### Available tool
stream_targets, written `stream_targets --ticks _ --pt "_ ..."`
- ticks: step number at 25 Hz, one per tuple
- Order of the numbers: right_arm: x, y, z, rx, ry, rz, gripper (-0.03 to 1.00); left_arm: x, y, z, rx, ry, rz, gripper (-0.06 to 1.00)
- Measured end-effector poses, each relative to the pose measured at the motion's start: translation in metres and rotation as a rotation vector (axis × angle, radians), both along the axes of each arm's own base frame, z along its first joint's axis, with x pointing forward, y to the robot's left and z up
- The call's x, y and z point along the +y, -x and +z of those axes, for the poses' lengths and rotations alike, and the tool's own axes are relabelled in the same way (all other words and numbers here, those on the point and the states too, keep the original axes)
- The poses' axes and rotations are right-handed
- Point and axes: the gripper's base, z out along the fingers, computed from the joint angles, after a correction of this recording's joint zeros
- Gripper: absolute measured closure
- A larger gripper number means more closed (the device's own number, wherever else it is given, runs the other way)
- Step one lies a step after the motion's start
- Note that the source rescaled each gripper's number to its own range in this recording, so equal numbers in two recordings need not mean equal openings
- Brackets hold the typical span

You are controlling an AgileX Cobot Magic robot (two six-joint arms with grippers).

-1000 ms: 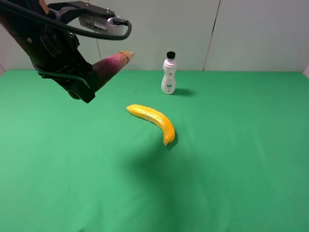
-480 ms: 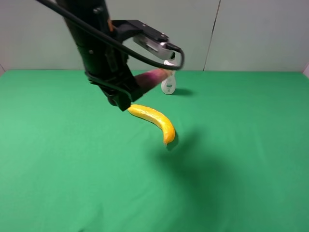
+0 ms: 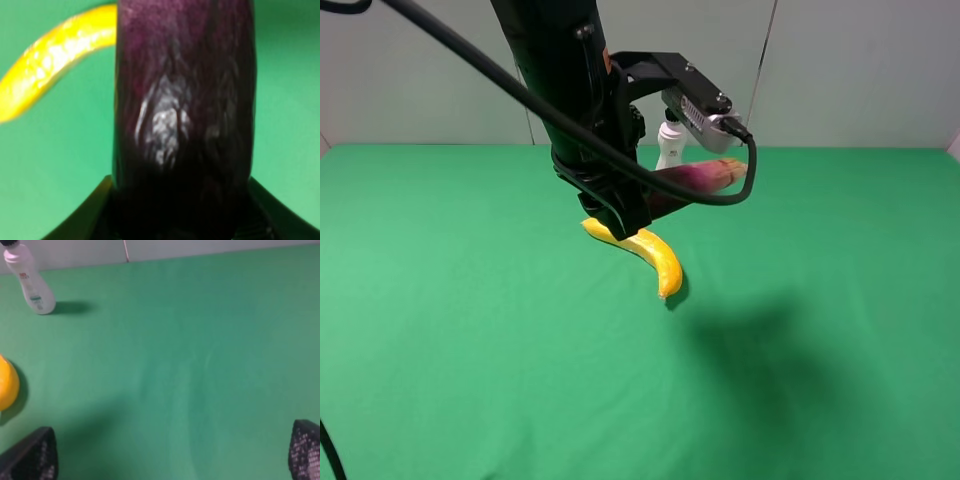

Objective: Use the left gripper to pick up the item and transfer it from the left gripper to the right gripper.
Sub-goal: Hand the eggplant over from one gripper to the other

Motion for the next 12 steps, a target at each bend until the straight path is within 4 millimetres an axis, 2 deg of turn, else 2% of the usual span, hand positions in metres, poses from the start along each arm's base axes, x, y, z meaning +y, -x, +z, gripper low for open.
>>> stream_targets --ticks 12 --pt "0.0000 0.0000 0.0000 0.000 0.000 0.000 -0.03 -0.0066 -0.0007 0.0015 -0.061 0.033 -0.248 0.93"
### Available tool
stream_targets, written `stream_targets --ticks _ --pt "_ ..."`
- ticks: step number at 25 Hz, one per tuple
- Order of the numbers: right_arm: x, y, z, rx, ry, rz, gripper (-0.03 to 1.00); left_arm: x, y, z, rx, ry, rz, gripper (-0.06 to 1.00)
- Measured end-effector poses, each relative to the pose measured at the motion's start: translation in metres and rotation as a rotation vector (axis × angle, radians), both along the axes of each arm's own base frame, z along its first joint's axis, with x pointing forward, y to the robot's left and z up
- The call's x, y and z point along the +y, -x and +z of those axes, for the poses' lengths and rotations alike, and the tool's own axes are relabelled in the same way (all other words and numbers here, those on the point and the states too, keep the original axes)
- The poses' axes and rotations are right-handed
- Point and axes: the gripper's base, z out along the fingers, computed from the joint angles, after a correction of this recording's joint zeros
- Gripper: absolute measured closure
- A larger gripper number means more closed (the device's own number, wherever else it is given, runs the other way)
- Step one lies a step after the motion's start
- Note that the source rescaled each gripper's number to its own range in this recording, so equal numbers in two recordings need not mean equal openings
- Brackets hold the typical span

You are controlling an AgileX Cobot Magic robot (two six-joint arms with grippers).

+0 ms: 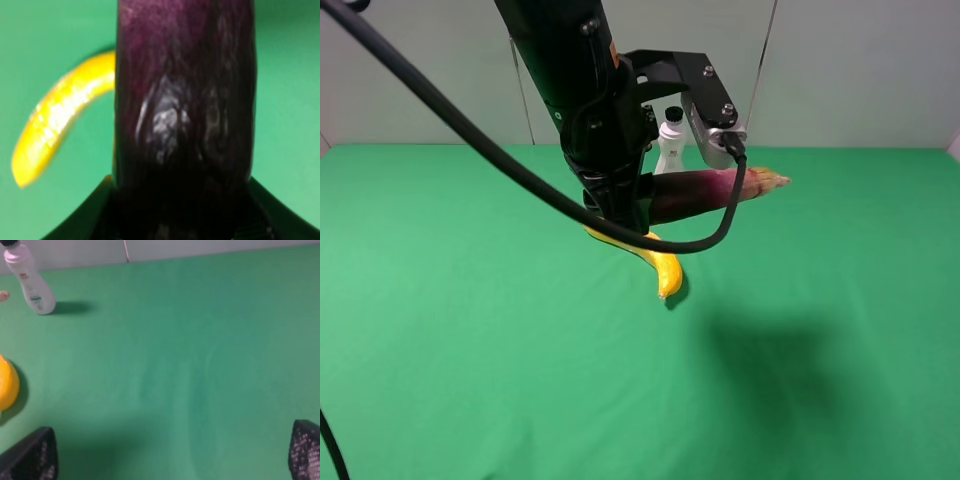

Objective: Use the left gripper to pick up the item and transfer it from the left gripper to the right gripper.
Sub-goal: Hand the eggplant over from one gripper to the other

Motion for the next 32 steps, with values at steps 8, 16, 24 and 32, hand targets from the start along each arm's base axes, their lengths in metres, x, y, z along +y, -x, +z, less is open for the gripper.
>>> stream_targets --ticks 8,16,24,32 --pt "0.0000 0.0000 0.0000 0.000 0.000 0.000 -0.03 -0.0049 0.0003 0.0013 -0.021 0.042 -0.084 0.93" --pt "0.0000 0.0000 0.0000 0.000 0.000 0.000 -0.03 -0.0089 -0.0005 0.0028 -0.031 0.089 -0.082 0.93" --pt "0.0000 0.0000 0.0000 0.000 0.000 0.000 -0.03 -0.0089 -0.0005 0.0028 -0.031 0.089 -0.082 0.93" --pt "0.0000 0.0000 0.0000 0.000 0.000 0.000 -0.03 -0.0089 -0.0004 0.0028 -0.030 0.088 -0.082 0.93"
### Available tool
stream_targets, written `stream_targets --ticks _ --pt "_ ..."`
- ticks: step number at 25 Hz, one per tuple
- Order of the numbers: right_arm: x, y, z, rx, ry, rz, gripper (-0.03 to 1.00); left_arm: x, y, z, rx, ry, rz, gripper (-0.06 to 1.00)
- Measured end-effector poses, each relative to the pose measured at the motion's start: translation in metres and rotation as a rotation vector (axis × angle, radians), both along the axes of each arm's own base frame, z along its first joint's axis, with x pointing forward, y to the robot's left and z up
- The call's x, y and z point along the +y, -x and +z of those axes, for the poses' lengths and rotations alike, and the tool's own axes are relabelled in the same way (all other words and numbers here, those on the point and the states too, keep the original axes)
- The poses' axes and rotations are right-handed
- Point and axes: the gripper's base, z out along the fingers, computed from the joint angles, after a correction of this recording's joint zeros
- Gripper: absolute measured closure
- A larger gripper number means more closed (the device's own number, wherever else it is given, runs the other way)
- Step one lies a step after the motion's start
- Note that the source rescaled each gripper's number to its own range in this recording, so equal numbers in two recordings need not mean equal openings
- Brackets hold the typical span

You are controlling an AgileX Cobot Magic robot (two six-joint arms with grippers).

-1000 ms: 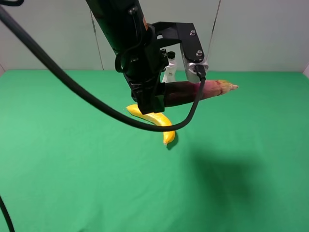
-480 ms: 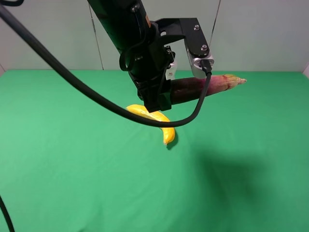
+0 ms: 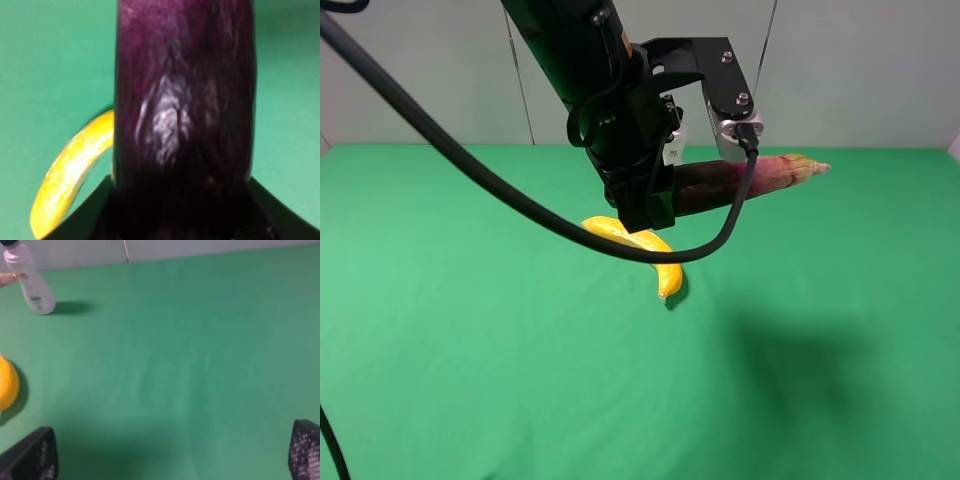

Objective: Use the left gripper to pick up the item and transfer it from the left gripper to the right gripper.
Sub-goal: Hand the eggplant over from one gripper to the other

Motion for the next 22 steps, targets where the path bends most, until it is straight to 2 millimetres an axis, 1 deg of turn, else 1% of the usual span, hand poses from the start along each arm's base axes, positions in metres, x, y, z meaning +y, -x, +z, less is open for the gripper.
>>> stream_targets --ticks 12,15,18,22 --pt "0.000 0.000 0.000 0.000 -0.006 -0.004 -0.03 0.000 0.000 0.000 0.002 -0.002 0.000 0.93" --pt "-0.001 -0.002 0.007 0.020 -0.029 -0.020 -0.03 0.000 0.000 0.000 0.002 -0.002 0.000 0.93" --pt "-0.001 -0.014 0.019 0.071 -0.064 -0.036 -0.03 0.000 0.000 0.000 0.004 -0.004 -0.001 0.93" --pt "0.001 -0.041 0.031 0.151 -0.094 -0.034 -0.03 0.000 0.000 0.000 0.004 -0.004 -0.001 0.93"
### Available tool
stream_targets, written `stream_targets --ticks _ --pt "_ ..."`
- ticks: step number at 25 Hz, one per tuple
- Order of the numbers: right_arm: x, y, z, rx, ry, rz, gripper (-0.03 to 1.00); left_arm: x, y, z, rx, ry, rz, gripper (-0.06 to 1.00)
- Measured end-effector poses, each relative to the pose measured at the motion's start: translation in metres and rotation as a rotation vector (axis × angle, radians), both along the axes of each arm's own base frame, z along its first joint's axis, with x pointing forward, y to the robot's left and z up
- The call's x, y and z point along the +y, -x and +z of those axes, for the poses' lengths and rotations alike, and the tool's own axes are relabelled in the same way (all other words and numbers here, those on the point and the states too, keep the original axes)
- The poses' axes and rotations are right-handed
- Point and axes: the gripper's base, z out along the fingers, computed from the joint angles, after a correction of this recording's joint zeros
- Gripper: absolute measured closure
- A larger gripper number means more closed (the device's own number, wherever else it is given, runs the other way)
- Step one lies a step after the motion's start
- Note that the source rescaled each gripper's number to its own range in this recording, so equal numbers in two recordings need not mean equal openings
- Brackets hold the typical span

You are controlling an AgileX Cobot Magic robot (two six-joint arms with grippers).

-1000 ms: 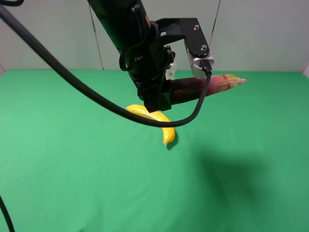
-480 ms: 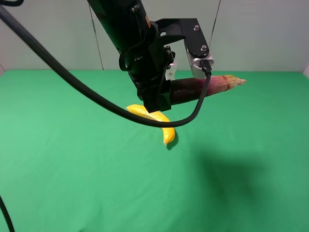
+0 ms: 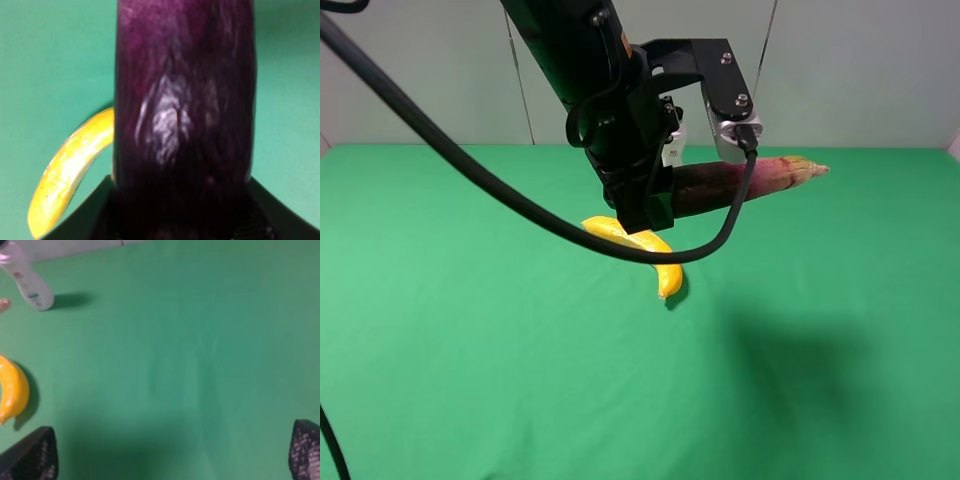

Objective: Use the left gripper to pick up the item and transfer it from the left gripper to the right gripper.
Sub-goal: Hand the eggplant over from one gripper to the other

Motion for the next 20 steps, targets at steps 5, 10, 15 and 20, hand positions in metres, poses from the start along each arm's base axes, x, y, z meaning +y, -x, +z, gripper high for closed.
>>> stream_targets --ticks 5,10,15,20 --pt "0.005 -0.035 0.010 0.042 -0.078 0.024 -0.03 0.000 0.000 0.000 0.000 0.000 0.000 0.93" --pt "0.011 -0.068 0.007 0.092 -0.142 0.064 -0.03 0.000 0.000 0.000 0.000 0.000 0.000 0.93" --pt "0.019 -0.096 0.000 0.128 -0.226 0.118 -0.03 0.000 0.000 0.000 0.000 0.000 0.000 0.93" --pt "0.029 -0.118 -0.007 0.151 -0.321 0.196 -0.03 0.000 0.000 0.000 0.000 0.000 0.000 0.93"
